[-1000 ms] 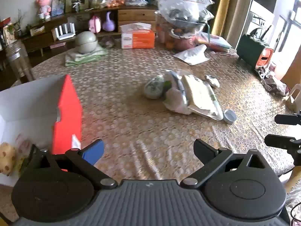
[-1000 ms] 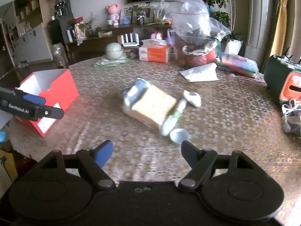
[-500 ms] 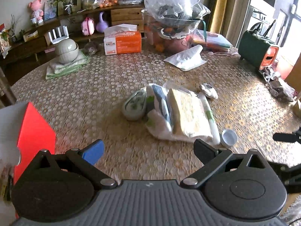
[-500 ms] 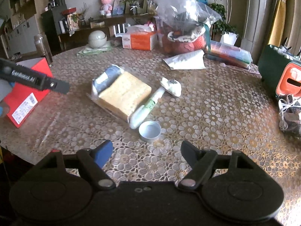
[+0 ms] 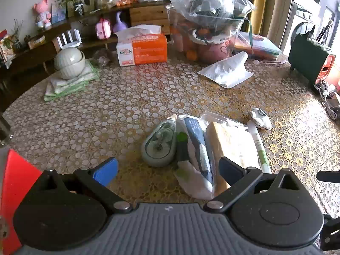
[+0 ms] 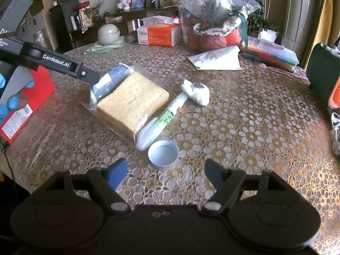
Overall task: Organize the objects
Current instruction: 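Move the left gripper to the white bag while the right approaches the white cap, then grasp the white bag with the left gripper while the right grasps the white cap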
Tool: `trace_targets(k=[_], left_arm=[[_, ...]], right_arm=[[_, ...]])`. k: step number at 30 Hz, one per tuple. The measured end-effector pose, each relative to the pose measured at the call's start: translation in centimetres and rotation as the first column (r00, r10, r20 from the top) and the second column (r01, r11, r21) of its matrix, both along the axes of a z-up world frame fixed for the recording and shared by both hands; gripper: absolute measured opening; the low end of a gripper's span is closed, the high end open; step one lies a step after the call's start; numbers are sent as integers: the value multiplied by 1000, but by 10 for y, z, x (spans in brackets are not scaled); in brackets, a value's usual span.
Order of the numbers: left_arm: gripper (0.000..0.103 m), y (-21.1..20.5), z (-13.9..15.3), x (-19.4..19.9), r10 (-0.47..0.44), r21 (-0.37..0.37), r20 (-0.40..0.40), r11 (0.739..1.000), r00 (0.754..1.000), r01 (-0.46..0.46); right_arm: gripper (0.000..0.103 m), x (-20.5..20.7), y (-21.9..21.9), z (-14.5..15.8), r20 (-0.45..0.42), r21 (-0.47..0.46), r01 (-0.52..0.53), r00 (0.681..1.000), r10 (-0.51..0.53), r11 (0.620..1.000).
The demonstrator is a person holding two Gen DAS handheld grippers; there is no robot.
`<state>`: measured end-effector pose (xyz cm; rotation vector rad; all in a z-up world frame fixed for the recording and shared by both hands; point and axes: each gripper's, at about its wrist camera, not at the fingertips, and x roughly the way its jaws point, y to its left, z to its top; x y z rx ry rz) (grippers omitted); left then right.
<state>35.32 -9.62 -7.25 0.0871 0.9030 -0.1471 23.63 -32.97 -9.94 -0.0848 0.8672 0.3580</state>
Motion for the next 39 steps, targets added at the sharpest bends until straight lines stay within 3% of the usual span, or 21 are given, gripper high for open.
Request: trace_targets(k=[14,19,21,26,32,34,39], left_arm=[[98,-7,-22,23,-4,-5,-1,1000,1000,4],[79,-8,-28,26,-11,-50,-20,999,1000,10],[64,-11,-32,27,-18,-55,-31,998,999,16],[44,-20,-39,25,-53,-72,-50,996,997,50],[31,-21,-38,22,-58,-93,-57,994,997,53],[26,-20,-37,19,-55,-104,-59,993,997,49],[22,-12,-29,6,-45,-121,-58,992,997,38]], right_arm=[[78,18,10,-12,-11,-13,-27,1000,26,1000],[77,22,16,-17,-13,-29,-40,999,40,999],[76,23,18,-19,-10,-36,-43,999,43,998],[63,27,21,-24,-16,-58,-37,999,36,998],[49,24,19,-24,-10,-68,-29,1000,29,997],[37,23,19,-23,-11,-67,-29,1000,28,997],[37,13,17,-21,-15,-65,-16,1000,15,998]])
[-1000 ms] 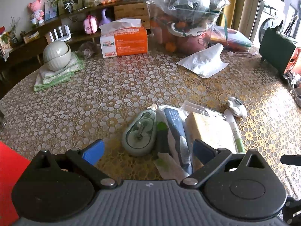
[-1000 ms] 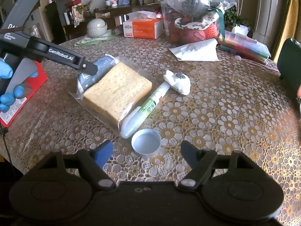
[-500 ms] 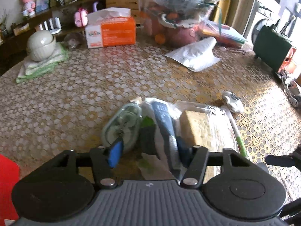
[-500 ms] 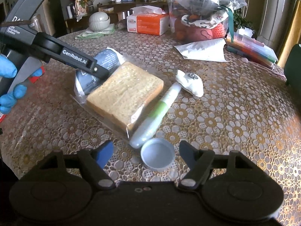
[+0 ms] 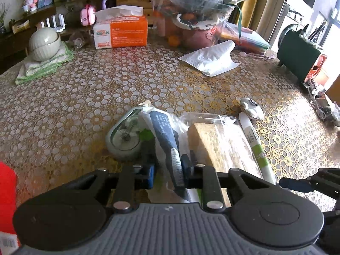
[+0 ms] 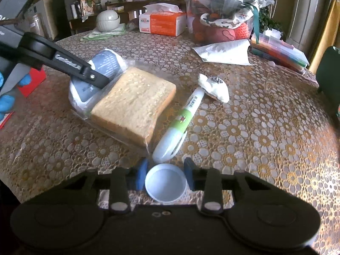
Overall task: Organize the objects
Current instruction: 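Grasp the white bag with the left gripper while the right grasps the white cap, then carry the white bag and white cap with both grippers into the shoebox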
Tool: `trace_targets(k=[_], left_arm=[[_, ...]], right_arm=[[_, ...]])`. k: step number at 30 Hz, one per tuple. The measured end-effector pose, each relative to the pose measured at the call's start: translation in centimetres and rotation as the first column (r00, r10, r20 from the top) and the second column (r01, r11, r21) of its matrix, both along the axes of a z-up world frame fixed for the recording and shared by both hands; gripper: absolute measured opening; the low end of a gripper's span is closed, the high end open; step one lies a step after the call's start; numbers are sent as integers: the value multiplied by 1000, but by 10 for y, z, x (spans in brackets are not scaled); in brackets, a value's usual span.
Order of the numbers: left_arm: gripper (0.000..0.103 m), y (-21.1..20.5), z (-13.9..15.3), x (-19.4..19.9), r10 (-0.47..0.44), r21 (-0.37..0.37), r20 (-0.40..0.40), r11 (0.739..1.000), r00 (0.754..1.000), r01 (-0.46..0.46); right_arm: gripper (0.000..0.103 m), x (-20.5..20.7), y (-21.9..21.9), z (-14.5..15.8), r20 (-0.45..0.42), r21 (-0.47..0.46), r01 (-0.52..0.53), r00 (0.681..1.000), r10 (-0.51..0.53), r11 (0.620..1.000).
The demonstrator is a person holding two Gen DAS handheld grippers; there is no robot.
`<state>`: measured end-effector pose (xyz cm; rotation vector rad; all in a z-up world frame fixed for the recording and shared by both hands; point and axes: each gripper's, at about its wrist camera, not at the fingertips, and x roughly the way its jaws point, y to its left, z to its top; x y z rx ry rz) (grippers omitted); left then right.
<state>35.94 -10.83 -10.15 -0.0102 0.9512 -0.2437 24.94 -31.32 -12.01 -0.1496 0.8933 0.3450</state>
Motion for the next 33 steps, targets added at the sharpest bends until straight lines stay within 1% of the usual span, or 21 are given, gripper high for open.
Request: trace_targets(k=[6,13,17,23,28,30,33], left_arm=[[19,20,13,-24,30,-28,10,999,999,-30],[16,41,18,-63,69,-38,18,997,997,-68],[14,52,22,-86,96,-30,37,995,995,-94],[13,68,33,-112,95,-22,65,995,993,-94],[12,89,45,-128,124,-70,78,990,989,-119],[12,95,53,-134,128,-83,95,989,987,-120],[12,103,65,-145,129,-98,123,988,984,-117]], right_arm=[[37,-20,0,8,4,0,6,1000,-6,1000],[37,-49,7,26,19,10,4,1000,-4,1000],[37,-63,15,36,19,11,4,1000,-5,1000],[37,-78,34,52,44,12,-21,999,21,1000],[37,-86,48,65,52,23,-35,998,34,999],[37,-88,55,72,56,35,-45,997,43,998],[37,-93,68,86,88,35,-72,994,69,997]])
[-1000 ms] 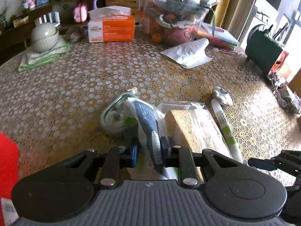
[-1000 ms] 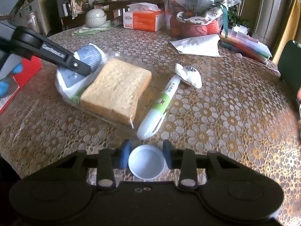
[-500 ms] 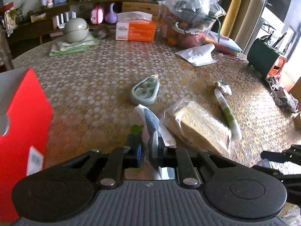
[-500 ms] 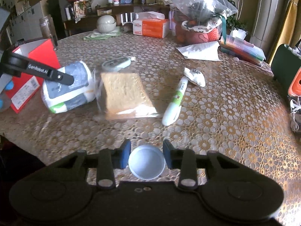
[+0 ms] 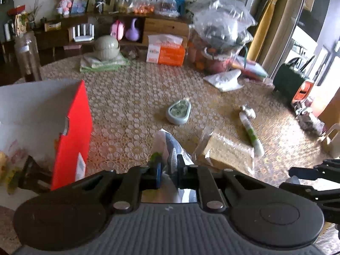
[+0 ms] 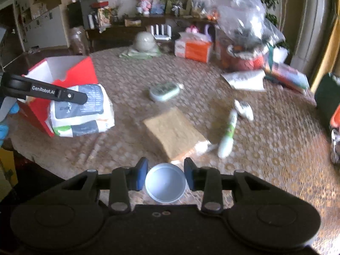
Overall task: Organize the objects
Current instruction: 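Carry the white bag and white cap with both grippers into the shoebox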
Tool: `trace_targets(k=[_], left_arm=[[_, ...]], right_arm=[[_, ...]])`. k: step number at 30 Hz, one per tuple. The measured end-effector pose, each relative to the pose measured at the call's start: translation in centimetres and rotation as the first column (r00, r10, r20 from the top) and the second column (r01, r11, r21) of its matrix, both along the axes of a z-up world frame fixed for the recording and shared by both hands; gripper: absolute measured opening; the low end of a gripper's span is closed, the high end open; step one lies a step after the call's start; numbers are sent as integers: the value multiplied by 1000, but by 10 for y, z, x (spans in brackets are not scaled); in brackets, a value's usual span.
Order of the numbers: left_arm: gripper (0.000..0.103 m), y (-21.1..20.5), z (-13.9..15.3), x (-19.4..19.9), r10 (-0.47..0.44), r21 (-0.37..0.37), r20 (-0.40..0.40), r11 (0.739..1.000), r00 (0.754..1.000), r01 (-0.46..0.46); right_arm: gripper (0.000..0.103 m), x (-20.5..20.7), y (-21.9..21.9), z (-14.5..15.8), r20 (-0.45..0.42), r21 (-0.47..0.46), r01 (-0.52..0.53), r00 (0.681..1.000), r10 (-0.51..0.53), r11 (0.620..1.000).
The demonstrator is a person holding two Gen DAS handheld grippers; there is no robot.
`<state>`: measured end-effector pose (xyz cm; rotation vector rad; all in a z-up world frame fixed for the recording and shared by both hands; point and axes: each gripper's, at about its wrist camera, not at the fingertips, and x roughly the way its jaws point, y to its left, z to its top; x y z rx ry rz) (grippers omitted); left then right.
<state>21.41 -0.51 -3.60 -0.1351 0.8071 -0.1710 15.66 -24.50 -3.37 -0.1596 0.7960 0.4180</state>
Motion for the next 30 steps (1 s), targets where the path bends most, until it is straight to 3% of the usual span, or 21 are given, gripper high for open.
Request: trace_targets(k=[17,30], left_arm=[[12,66,56,-37,39,-6,133,999,990,-39],[12,150,68,-50,138,18,160,990,977,-143]], right_arm=[[37,-6,101,64,131,-32,-171,976,174,985],[37,19,197,72,135,-45,-298,944,301,954]])
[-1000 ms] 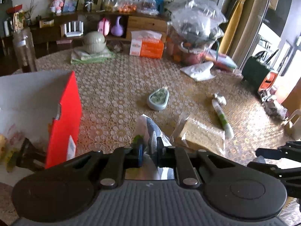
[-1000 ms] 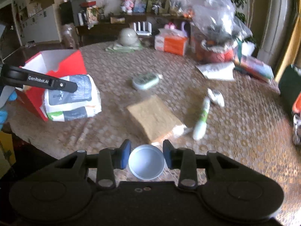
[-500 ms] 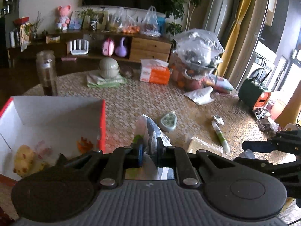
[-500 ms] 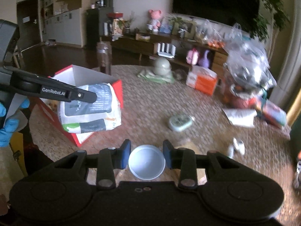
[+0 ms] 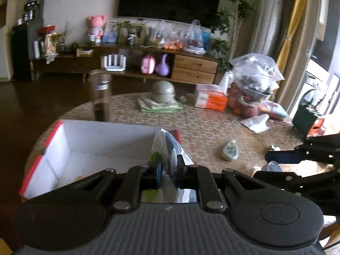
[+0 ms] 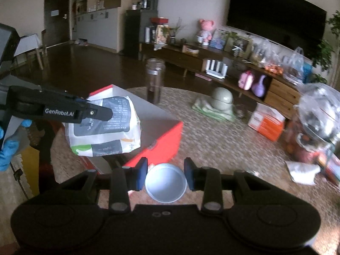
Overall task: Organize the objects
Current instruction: 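Carry the white bag and white cap with both grippers into the shoebox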
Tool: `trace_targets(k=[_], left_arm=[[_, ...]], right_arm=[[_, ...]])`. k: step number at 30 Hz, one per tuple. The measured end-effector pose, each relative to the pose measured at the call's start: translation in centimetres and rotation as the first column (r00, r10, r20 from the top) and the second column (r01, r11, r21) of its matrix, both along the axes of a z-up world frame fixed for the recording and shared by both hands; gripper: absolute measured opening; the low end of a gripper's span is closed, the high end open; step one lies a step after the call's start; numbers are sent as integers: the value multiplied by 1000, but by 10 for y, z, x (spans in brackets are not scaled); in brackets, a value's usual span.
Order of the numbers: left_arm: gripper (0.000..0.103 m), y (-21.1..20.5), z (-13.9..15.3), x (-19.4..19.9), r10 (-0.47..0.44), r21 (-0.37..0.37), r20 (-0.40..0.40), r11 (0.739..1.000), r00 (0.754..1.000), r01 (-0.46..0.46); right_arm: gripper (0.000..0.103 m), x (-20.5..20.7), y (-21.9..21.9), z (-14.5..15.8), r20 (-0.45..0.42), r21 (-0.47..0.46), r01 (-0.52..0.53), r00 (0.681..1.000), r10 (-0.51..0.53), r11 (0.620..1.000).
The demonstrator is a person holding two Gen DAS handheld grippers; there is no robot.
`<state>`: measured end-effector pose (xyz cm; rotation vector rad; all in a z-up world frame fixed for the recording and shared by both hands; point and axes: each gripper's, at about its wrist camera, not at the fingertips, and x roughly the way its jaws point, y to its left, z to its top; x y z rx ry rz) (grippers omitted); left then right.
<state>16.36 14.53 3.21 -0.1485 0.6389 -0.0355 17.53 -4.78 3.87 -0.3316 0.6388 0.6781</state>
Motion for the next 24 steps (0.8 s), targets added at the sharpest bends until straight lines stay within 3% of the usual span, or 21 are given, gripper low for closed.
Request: trace_targets(k=[11,24], left_arm=[[12,61,-10,-1,91,34,-16,995,996,-91],[12,97,-34,30,148,91,-52,986,988,-143]], right_arm=[[37,20,65,-6,-27,1,-76,997,76,997],[37,46,120,-43,-75,-59,-90,994,85,994]])
